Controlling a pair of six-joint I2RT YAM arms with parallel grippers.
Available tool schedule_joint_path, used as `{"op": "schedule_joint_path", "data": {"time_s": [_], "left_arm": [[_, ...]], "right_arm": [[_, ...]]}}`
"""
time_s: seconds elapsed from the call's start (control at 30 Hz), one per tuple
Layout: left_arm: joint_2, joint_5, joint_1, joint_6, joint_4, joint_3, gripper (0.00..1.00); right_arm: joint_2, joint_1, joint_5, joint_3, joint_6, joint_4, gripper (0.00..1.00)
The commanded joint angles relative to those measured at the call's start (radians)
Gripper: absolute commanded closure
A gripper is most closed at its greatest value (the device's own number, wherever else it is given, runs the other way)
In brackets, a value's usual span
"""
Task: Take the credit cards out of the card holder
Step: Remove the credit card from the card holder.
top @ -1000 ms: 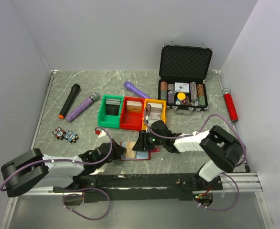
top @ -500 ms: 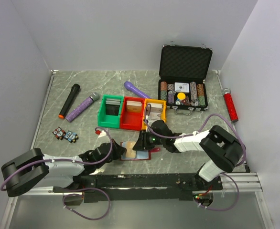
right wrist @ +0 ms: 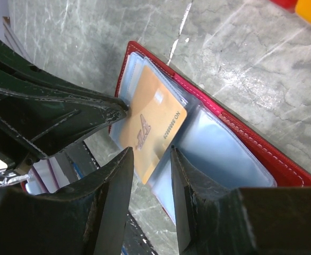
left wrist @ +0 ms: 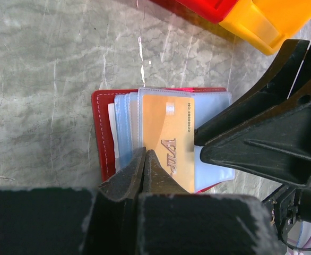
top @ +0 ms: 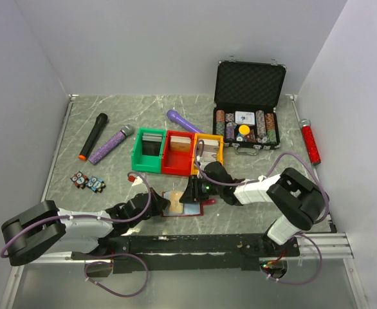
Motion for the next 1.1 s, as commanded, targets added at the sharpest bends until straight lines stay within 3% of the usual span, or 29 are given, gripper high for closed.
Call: {"op": "schedule_joint_path", "data": {"time_s": [0.0, 0.3, 0.6, 0.97, 1.07], "left_arm": [[0.003, 0.024, 0.001, -0.001, -0.090, -0.031, 0.99], [0.009, 0.030, -0.001, -0.014, -0.071, -0.043, 0.99], [0.038, 0.030, -0.009, -0.011, -0.067, -0.028, 0.99], [0.041, 0.030, -0.010, -0.016, -0.059, -0.033, 0.99], [0.039, 0.030, -0.010, -0.017, -0.061, -0.036, 0.99]], "right_arm": [[0.016, -0.009, -0.009, 0.004, 0.005, 0.042, 0.58], [0.033, -0.013, -0.049, -0.014, 0.016, 0.121, 0.71], [0.045, -0.016, -0.061, -0.019, 0.028, 0.149, 0.74], [0.053, -0.022, -0.079, -0.019, 0.028, 0.164, 1.00], [0.051, -0.022, -0.079, -0.022, 0.031, 0.167, 1.00]]}}
